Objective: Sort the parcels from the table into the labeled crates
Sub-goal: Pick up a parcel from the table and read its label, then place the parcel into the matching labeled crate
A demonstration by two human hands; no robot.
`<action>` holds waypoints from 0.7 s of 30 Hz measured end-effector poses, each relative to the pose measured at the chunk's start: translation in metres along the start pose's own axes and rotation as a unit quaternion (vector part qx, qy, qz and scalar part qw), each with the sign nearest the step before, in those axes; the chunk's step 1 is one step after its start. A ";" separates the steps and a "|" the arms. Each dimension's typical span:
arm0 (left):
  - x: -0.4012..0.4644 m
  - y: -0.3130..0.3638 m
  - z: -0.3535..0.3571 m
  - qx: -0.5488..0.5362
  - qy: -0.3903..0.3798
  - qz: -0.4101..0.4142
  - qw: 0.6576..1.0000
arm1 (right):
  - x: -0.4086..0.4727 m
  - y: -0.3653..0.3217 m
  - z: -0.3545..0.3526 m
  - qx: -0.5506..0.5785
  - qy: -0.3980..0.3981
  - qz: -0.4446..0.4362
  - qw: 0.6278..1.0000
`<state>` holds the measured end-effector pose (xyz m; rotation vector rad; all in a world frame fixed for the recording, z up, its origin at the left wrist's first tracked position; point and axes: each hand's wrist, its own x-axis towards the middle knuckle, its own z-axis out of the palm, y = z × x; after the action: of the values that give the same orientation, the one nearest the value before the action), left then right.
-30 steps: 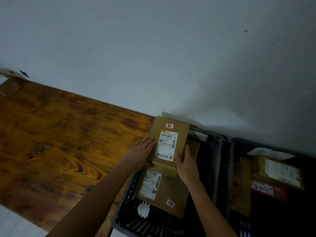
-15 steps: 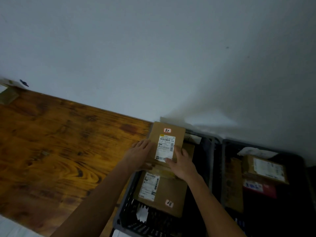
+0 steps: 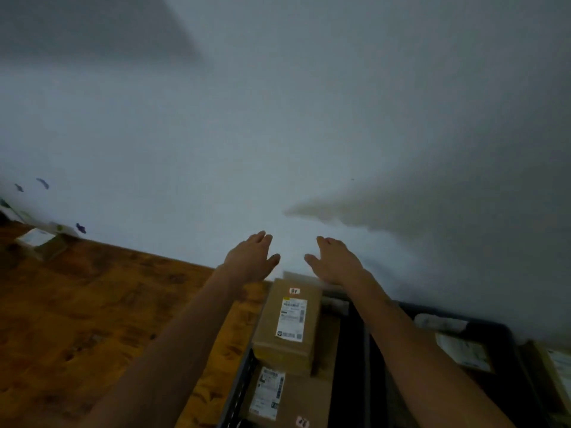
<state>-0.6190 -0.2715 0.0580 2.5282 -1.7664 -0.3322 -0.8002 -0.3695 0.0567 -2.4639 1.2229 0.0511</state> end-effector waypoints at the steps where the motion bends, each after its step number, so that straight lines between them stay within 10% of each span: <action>1: -0.003 0.002 -0.015 0.003 0.012 0.001 1.000 | -0.003 -0.004 -0.014 -0.011 0.008 -0.006 1.000; 21: -0.099 0.004 -0.251 0.050 0.217 -0.040 0.974 | -0.068 -0.107 -0.234 -0.101 0.188 -0.099 0.972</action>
<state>-0.6055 -0.2035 0.3187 2.4892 -1.5473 0.2986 -0.7921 -0.3431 0.3215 -2.8547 1.1536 -0.3803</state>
